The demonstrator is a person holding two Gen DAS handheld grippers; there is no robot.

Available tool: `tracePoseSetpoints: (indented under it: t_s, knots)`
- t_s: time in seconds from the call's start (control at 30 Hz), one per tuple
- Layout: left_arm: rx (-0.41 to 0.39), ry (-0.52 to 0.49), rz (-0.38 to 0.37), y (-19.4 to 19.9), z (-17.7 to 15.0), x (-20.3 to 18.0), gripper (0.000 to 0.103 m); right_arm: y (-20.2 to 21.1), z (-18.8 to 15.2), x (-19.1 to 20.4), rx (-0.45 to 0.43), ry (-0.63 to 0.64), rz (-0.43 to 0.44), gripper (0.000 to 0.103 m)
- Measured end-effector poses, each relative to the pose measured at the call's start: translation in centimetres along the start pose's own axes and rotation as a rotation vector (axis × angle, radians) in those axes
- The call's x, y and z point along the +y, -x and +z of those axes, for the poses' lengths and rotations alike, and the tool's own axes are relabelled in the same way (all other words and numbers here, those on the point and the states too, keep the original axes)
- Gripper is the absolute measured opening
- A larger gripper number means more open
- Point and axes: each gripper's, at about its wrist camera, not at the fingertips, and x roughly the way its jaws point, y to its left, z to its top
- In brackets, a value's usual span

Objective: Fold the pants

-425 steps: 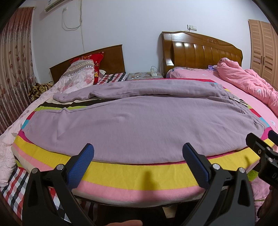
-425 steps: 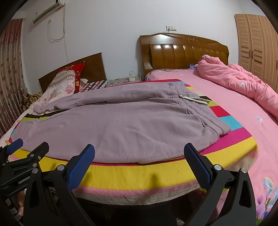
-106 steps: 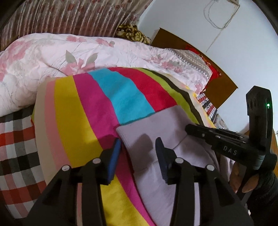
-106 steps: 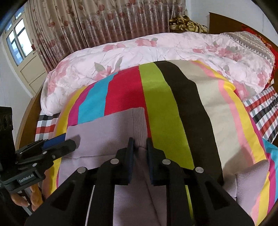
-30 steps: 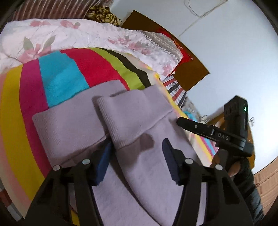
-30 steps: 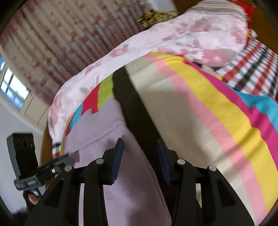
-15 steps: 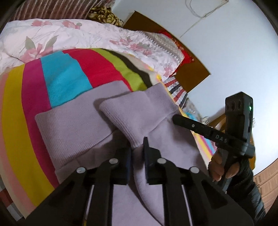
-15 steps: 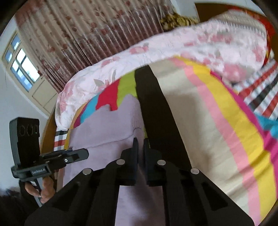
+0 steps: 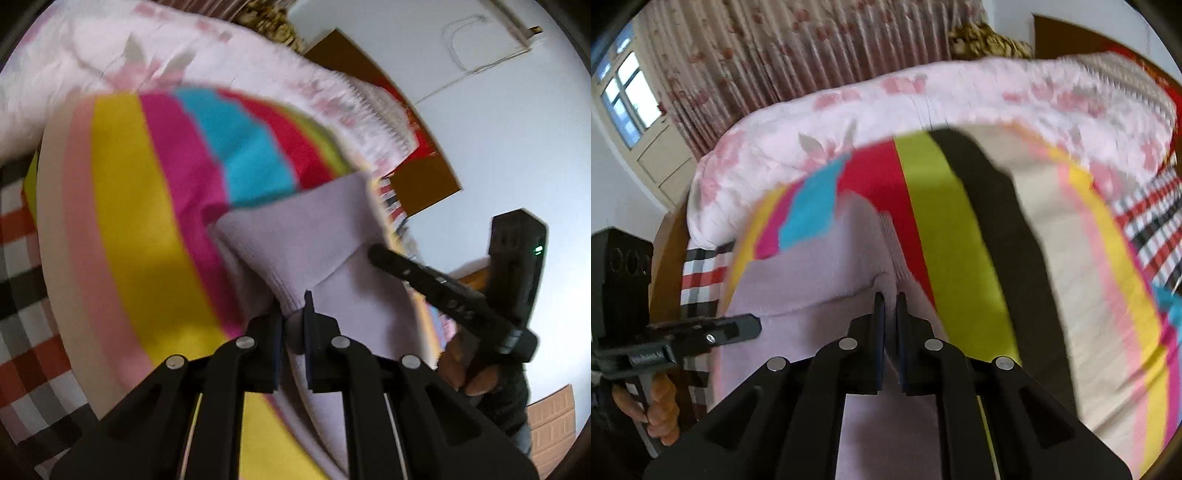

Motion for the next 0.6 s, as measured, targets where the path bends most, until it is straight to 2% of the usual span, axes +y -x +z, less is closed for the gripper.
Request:
tracePoseSetpoints:
  t_s: [0.17,0.23,0.33,0.37,0.4,0.43,0.47,0.5,0.53,0.6]
  knots:
    - [-0.036,-0.018,-0.001,0.6,-0.1,-0.6,0.010,0.6,0.2,-0.3,-0.017,-0.032,0.017,0.008]
    - [-0.033,-0.036,0.040,0.4,-0.3,-0.9,0.015,0.3,0.2,0.1,-0.007,-0.022,0.012,0.011]
    - [-0.017,-0.015,0.043,0.0,-0.2,-0.2,0.015,-0.2,-0.2,-0.3,-0.004,-0.042,0.002,0.016]
    - [-0.017,-0.011,0.041,0.1,-0.2,-0.2,0.015,0.1,-0.1,-0.4,-0.009,-0.057,0.008,0.034]
    - [-0.021,-0.014,0.043,0.5,-0.2,-0.3,0.018,0.5,-0.3,-0.6,-0.009,-0.079,0.008,0.062]
    - [-0.034,-0.028,0.070,1.1,-0.3,-0.8,0.028,1.3,-0.6,-0.9,-0.008,-0.101,0.005,0.073]
    - [-0.069,-0.058,0.134,2.1,-0.6,-1.7,0.041,2.9,-1.3,-1.0,-0.032,-0.109,0.015,0.075]
    - [-0.112,-0.093,0.181,3.0,-0.9,-2.5,0.062,4.6,-2.3,-0.9,-0.067,-0.090,0.010,0.075]
    - [-0.179,-0.157,0.196,4.6,-1.6,-3.9,0.064,6.4,-3.5,-0.5,-0.095,-0.057,-0.019,0.075]
    - [-0.199,-0.238,0.146,5.8,-2.6,-5.8,0.065,8.9,-6.1,0.6,-0.113,0.004,-0.044,0.064]
